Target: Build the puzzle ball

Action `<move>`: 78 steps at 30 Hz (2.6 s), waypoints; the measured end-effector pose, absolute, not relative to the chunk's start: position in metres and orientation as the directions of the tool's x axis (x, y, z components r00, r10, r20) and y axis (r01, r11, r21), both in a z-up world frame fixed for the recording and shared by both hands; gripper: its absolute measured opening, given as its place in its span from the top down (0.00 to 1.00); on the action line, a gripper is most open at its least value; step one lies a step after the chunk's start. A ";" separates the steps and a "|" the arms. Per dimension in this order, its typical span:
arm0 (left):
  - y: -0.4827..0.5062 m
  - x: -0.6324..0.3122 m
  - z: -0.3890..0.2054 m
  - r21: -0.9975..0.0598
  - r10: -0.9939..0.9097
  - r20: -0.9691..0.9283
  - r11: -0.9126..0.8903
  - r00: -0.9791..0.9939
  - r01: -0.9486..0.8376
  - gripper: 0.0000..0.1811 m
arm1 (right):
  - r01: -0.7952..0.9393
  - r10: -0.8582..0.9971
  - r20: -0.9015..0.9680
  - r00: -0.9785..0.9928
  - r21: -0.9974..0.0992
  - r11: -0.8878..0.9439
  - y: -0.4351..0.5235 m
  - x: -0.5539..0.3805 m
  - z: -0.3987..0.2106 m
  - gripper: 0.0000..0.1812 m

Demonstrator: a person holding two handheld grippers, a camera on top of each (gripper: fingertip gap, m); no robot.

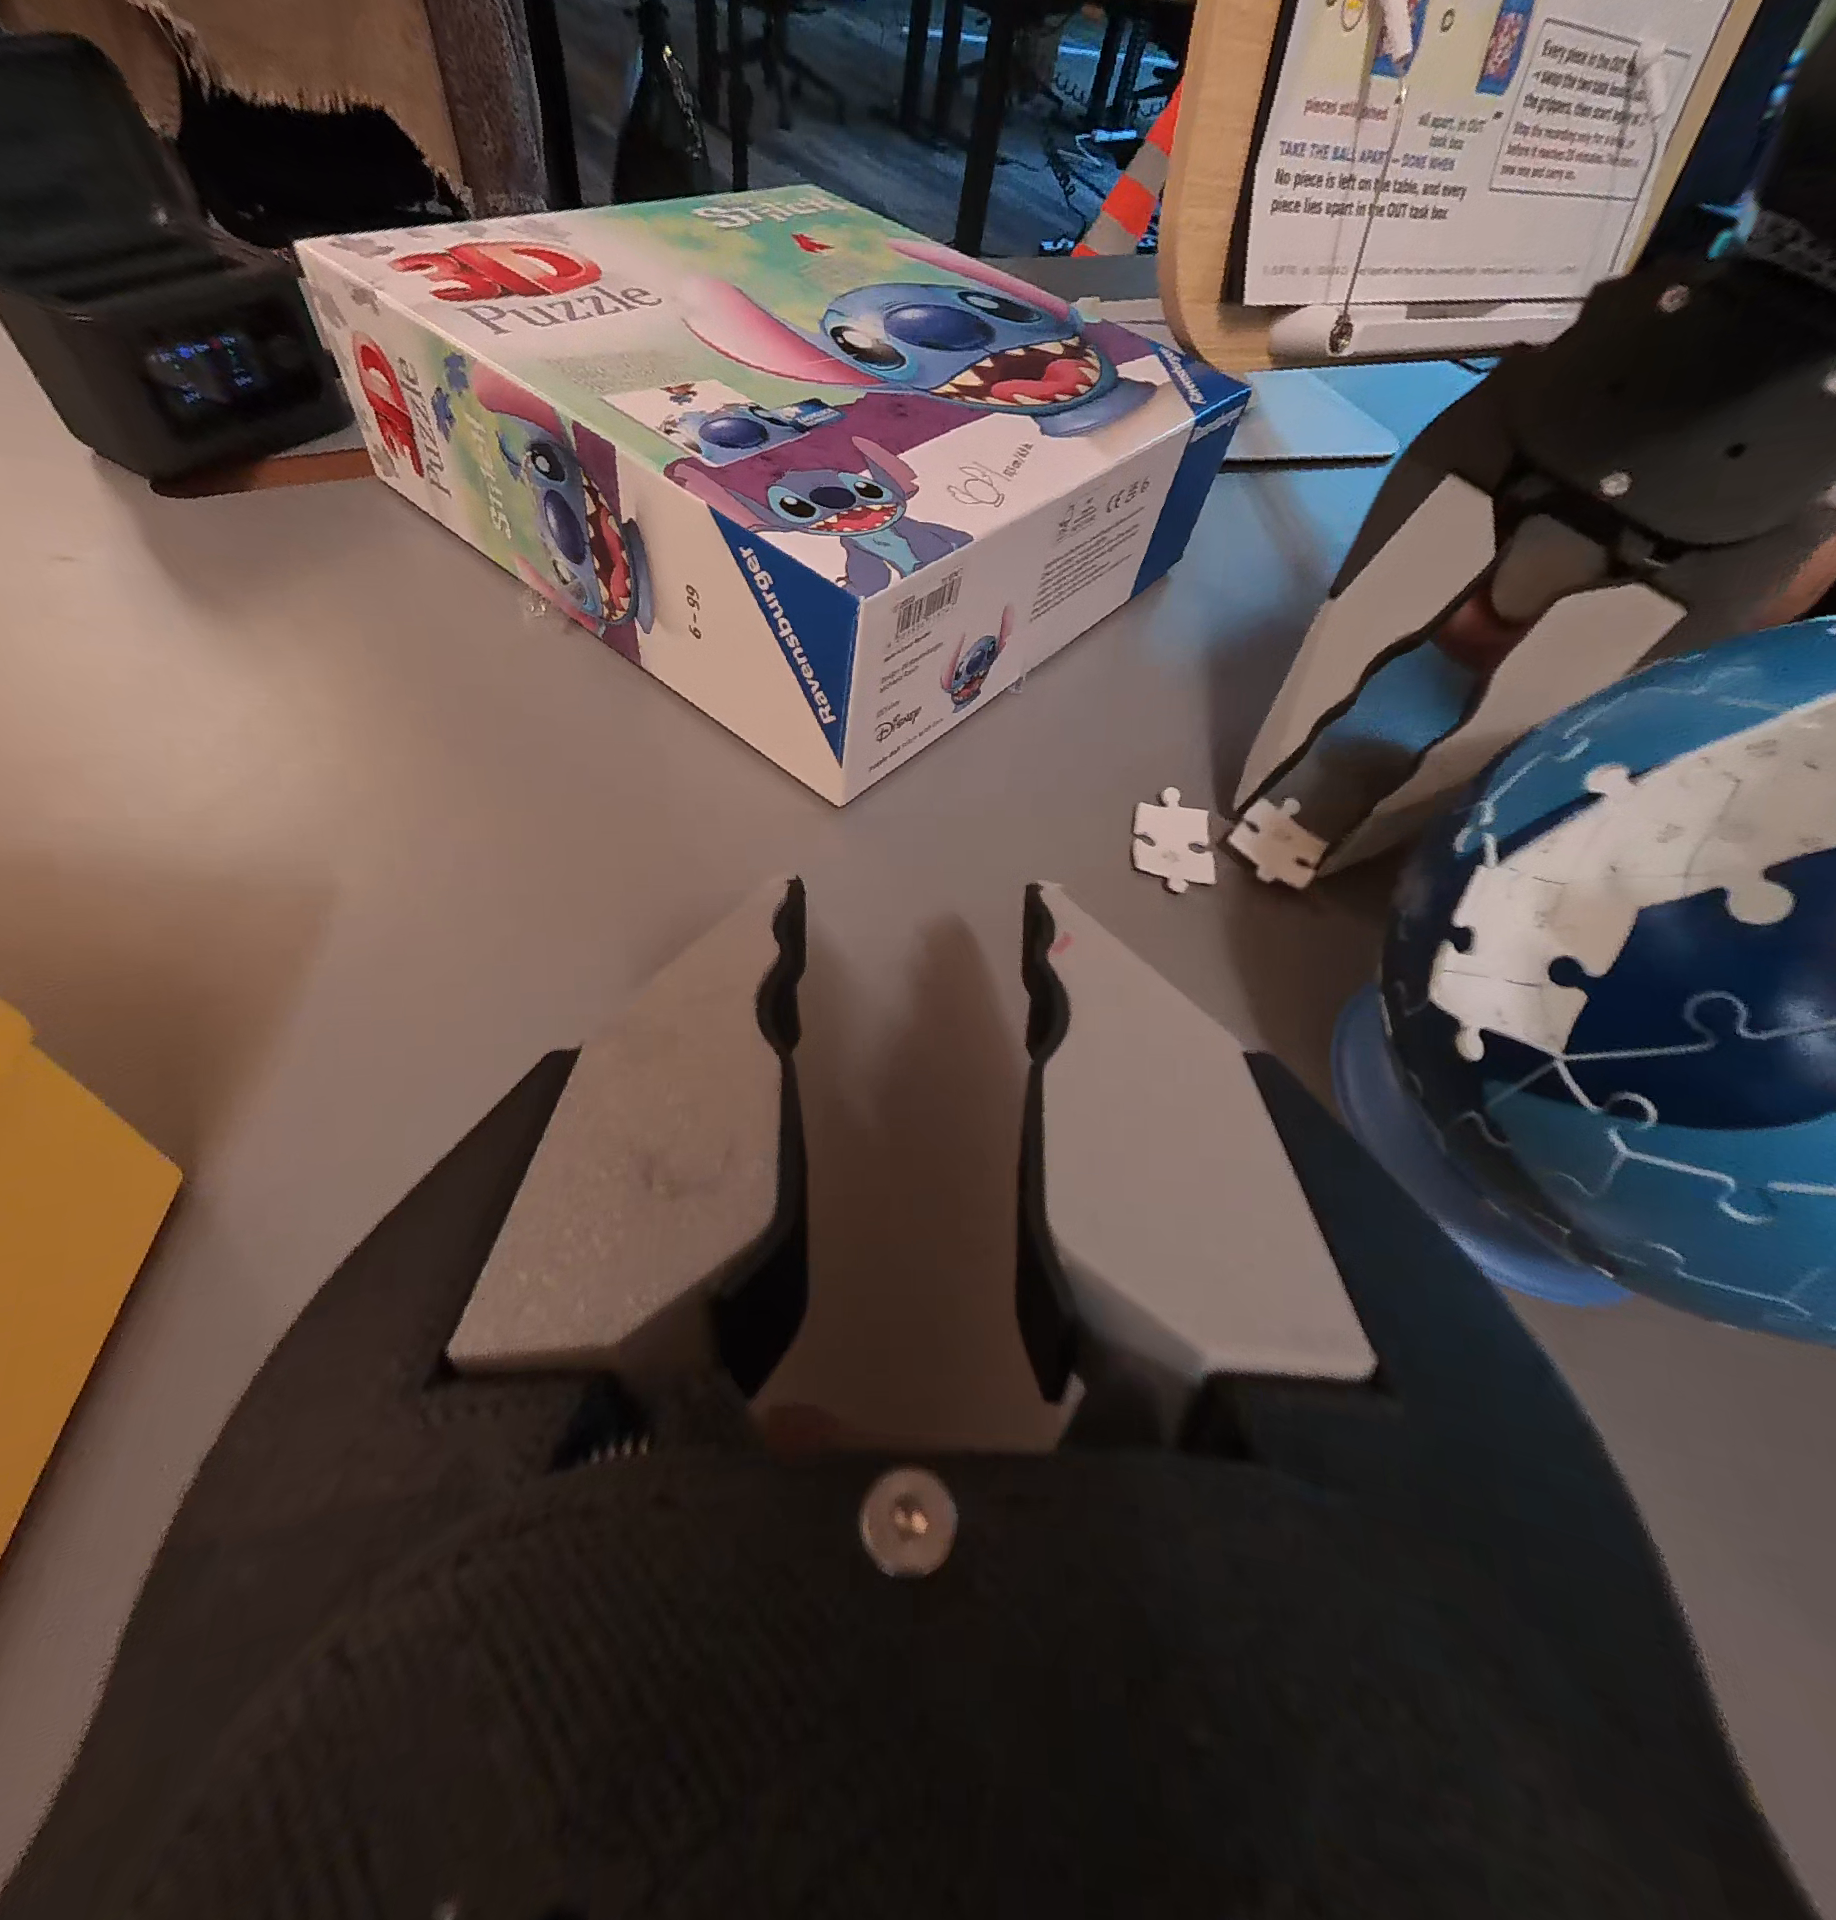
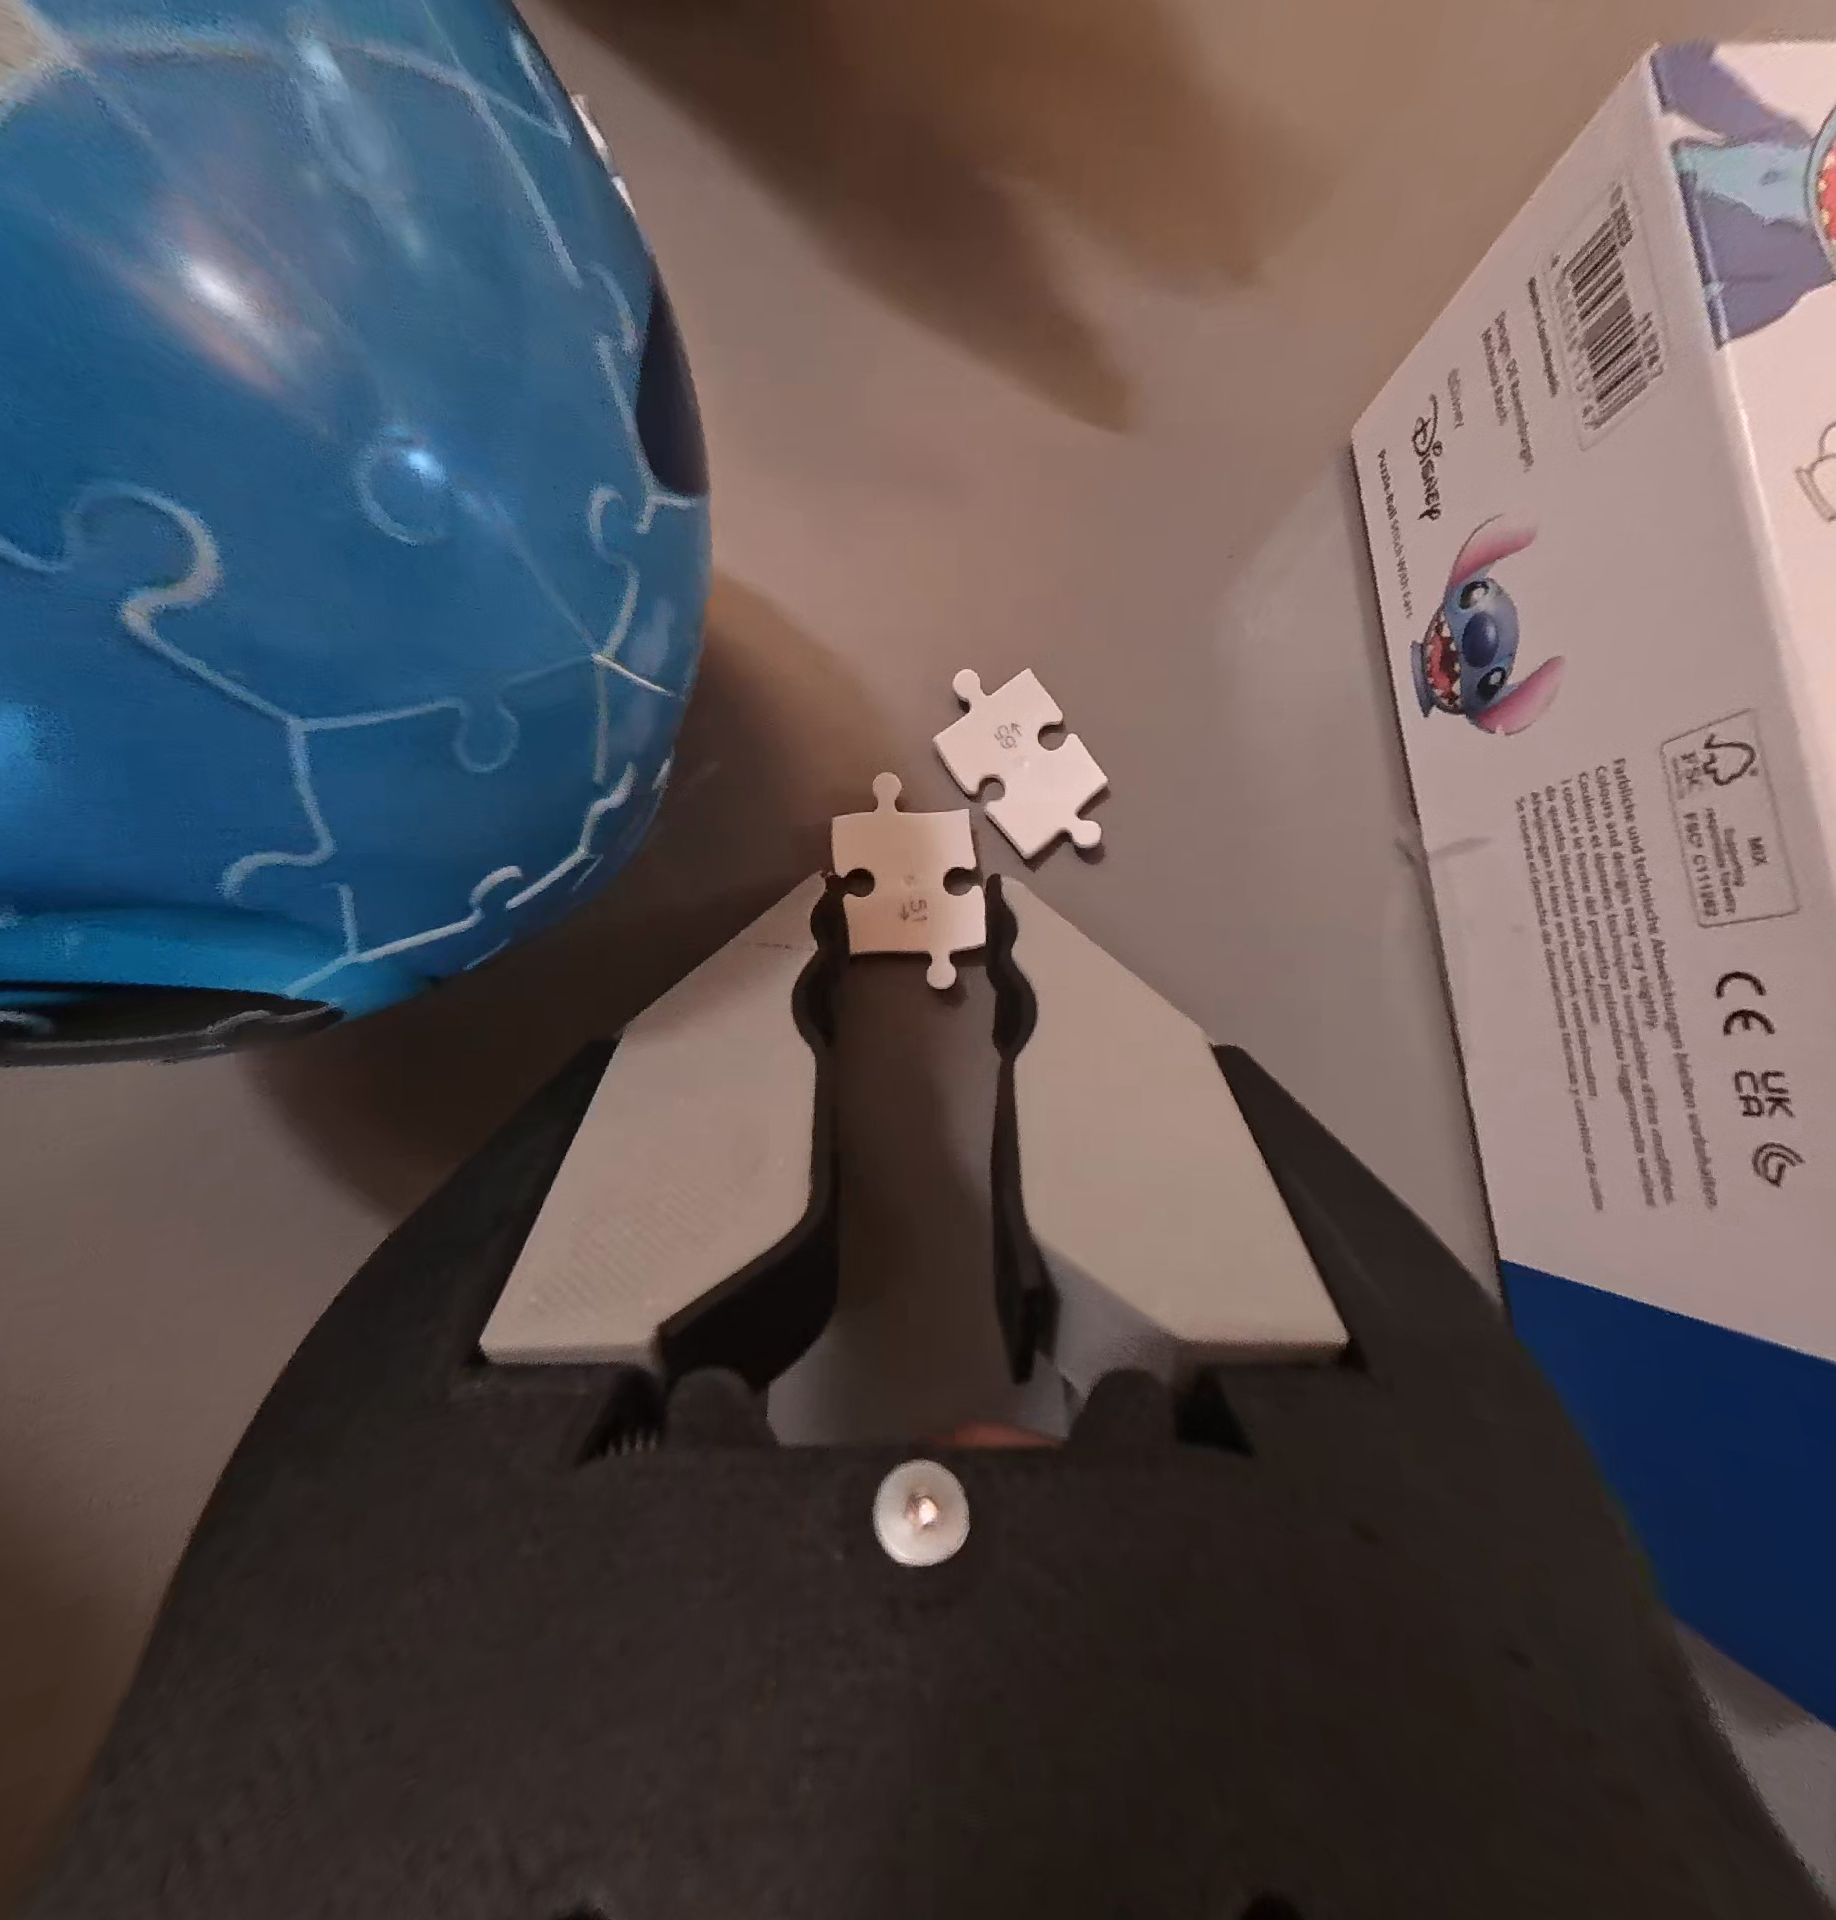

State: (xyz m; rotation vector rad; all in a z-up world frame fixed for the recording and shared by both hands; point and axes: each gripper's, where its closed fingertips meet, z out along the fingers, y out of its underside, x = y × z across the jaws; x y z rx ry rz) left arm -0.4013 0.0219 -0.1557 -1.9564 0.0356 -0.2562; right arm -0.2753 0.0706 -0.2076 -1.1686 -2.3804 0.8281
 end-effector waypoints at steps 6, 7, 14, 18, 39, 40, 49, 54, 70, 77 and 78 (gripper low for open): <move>0.017 -0.398 -0.159 -0.857 -0.164 0.058 -0.514 0.985 -0.035 0.80 | 0.557 0.836 0.126 -0.534 -0.692 0.460 0.091 -0.280 -0.170 0.86; 0.020 -0.392 -0.146 -0.859 -0.195 0.059 -0.510 0.979 -0.050 0.81 | 0.543 0.837 0.135 -0.530 -0.705 0.457 0.092 -0.282 -0.161 0.87; 0.050 -0.344 -0.072 -0.818 -0.389 0.094 -0.556 0.916 -0.152 0.79 | 0.450 0.816 0.222 -0.534 -0.742 0.497 0.086 -0.298 -0.113 0.87; 0.056 -0.311 -0.076 -0.766 -0.471 0.215 -0.625 0.855 -0.152 0.79 | 0.407 0.797 0.239 -0.555 -0.757 0.511 0.076 -0.303 -0.103 0.87; 0.058 -0.292 -0.082 -0.668 -0.486 0.499 -0.743 0.718 -0.039 0.93 | 0.283 0.755 0.332 -0.566 -0.781 0.556 0.061 -0.299 -0.081 0.86; 0.059 -0.291 -0.080 -0.683 -0.498 0.499 -0.730 0.710 -0.032 0.97 | 0.278 0.754 0.340 -0.562 -0.781 0.559 0.060 -0.299 -0.081 0.87; 0.066 -0.308 -0.056 -0.827 -0.478 0.370 -0.560 0.797 0.048 1.00 | 0.301 0.804 0.150 -0.576 -0.875 0.379 0.078 -0.293 -0.065 0.89; 0.061 -0.313 -0.033 -0.872 -0.467 0.384 -0.466 0.796 0.147 1.00 | 0.310 0.782 -0.105 -0.615 -0.944 0.116 0.068 -0.298 -0.048 0.94; 0.054 -0.304 -0.052 -0.851 -0.450 0.373 -0.514 0.812 0.106 1.00 | 0.270 0.816 -0.051 -0.576 -0.954 0.132 0.053 -0.317 -0.025 1.00; 0.051 -0.300 -0.058 -0.837 -0.459 0.386 -0.539 0.800 0.095 1.00 | 0.257 0.786 -0.016 -0.617 -0.949 0.182 0.044 -0.314 -0.031 0.97; 0.050 -0.300 -0.058 -0.837 -0.460 0.383 -0.541 0.801 0.089 1.00 | 0.268 0.783 -0.020 -0.621 -0.945 0.189 0.043 -0.315 -0.034 0.98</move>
